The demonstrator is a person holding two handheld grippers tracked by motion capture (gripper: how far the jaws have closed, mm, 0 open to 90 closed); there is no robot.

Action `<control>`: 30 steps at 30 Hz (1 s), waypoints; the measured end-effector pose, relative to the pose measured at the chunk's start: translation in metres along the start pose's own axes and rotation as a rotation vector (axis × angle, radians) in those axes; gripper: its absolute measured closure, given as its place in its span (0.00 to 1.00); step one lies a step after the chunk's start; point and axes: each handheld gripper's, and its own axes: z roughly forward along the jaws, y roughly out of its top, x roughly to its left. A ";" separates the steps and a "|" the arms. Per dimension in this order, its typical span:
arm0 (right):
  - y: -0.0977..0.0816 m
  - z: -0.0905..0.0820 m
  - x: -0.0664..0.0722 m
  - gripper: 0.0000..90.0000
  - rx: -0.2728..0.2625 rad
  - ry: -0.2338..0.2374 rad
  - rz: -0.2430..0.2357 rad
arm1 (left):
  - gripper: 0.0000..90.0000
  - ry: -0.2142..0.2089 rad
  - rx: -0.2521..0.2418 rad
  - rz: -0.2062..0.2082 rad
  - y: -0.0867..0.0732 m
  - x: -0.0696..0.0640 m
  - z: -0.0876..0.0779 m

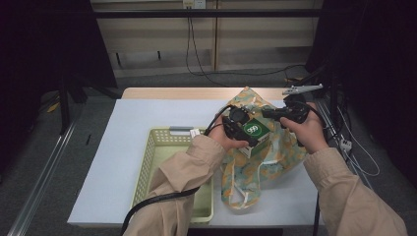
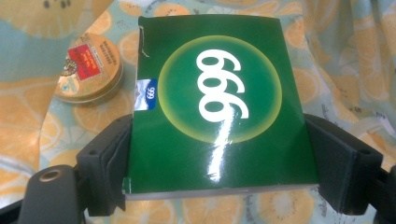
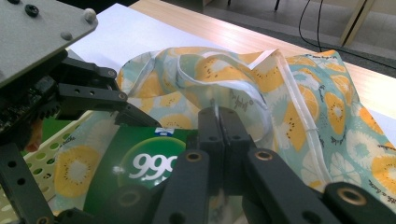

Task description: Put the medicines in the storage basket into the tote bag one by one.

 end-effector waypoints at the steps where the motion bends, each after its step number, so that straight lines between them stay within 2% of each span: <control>1: 0.000 0.000 0.001 1.00 0.000 0.001 0.000 | 0.19 0.002 0.003 0.002 0.000 0.000 0.001; 3: 0.000 0.001 0.002 1.00 0.008 0.003 -0.006 | 0.19 0.006 -0.001 -0.006 0.001 0.000 0.003; 5: 0.000 0.002 0.003 1.00 0.007 0.004 -0.008 | 0.19 0.023 0.002 0.003 0.002 0.002 0.007; 10: 0.000 -0.001 0.002 1.00 0.001 0.004 -0.001 | 0.19 0.018 -0.022 -0.044 0.003 0.007 0.017; 12: 0.000 -0.002 0.001 1.00 0.002 0.003 -0.002 | 0.19 0.025 -0.037 -0.052 0.004 0.008 0.021; 13: 0.000 -0.002 0.001 1.00 0.004 0.003 -0.001 | 0.19 0.030 -0.040 -0.042 0.005 0.010 0.023; 15: 0.000 -0.002 0.000 1.00 0.004 0.002 0.000 | 0.18 0.045 -0.106 -0.058 0.007 0.012 0.026; 16: 0.000 -0.002 0.000 1.00 0.005 0.001 -0.001 | 0.17 0.043 -0.145 -0.026 0.009 0.015 0.026; 17: 0.000 -0.002 -0.001 1.00 0.005 0.001 0.001 | 0.17 0.043 -0.159 -0.019 0.009 0.017 0.027; 19: -0.001 -0.002 -0.001 1.00 0.010 -0.001 0.000 | 0.14 0.017 -0.158 -0.058 0.009 0.018 0.027; 21: -0.001 -0.001 -0.001 1.00 0.010 0.001 0.000 | 0.12 0.007 -0.135 -0.074 0.007 0.018 0.022; 24: -0.003 0.001 -0.001 1.00 0.013 0.002 0.001 | 0.11 0.003 -0.138 -0.063 0.004 0.017 0.008; 26: -0.004 0.002 0.000 1.00 0.014 0.002 0.003 | 0.11 -0.009 -0.122 -0.070 0.002 0.015 -0.003; 28: -0.005 0.003 0.001 1.00 0.015 0.003 -0.001 | 0.11 -0.001 -0.112 -0.042 -0.003 0.012 -0.015; 29: -0.006 0.004 0.003 1.00 0.018 0.004 -0.001 | 0.11 0.011 -0.088 -0.021 -0.005 0.011 -0.022; 30: -0.006 0.005 0.003 1.00 0.021 0.002 -0.004 | 0.11 0.013 -0.088 -0.022 -0.008 0.011 -0.027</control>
